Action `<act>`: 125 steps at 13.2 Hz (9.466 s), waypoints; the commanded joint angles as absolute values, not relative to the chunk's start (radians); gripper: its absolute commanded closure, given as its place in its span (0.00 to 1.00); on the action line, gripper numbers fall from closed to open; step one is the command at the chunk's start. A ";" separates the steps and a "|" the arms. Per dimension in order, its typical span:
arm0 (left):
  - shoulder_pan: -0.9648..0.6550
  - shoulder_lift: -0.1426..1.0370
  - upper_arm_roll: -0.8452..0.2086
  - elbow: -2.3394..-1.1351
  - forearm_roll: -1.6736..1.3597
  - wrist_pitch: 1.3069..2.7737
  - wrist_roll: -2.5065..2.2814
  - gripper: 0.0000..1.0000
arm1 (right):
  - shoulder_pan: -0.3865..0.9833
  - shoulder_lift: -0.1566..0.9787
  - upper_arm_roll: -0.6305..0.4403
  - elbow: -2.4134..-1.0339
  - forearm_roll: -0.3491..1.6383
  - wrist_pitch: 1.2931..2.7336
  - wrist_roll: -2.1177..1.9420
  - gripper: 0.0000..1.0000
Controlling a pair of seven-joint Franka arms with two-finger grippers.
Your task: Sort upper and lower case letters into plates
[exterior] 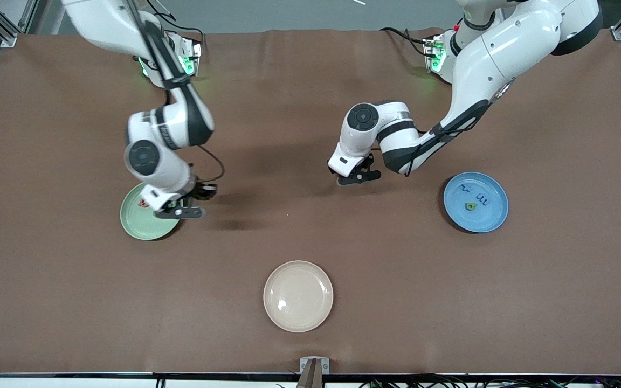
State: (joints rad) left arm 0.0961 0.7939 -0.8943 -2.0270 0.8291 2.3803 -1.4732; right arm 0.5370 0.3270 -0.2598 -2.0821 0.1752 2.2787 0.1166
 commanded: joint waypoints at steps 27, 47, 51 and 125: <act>0.515 0.752 -1.073 -1.960 0.841 2.207 -1.030 0.85 | 0.256 0.505 -0.235 -2.068 0.221 2.471 -0.331 0.90; 1.088 0.775 -1.126 -2.197 1.158 2.278 -0.631 0.84 | 0.238 0.238 -0.245 -1.607 0.057 1.599 -0.028 0.00; 1.023 0.804 -1.060 -2.129 1.157 2.283 -0.578 0.82 | 0.198 0.242 -0.244 -1.459 0.040 1.465 -0.034 0.00; 0.639 0.012 -0.582 -1.536 -0.057 1.614 -0.069 0.00 | -0.003 -0.104 -0.054 -1.614 -0.006 1.466 -0.040 0.00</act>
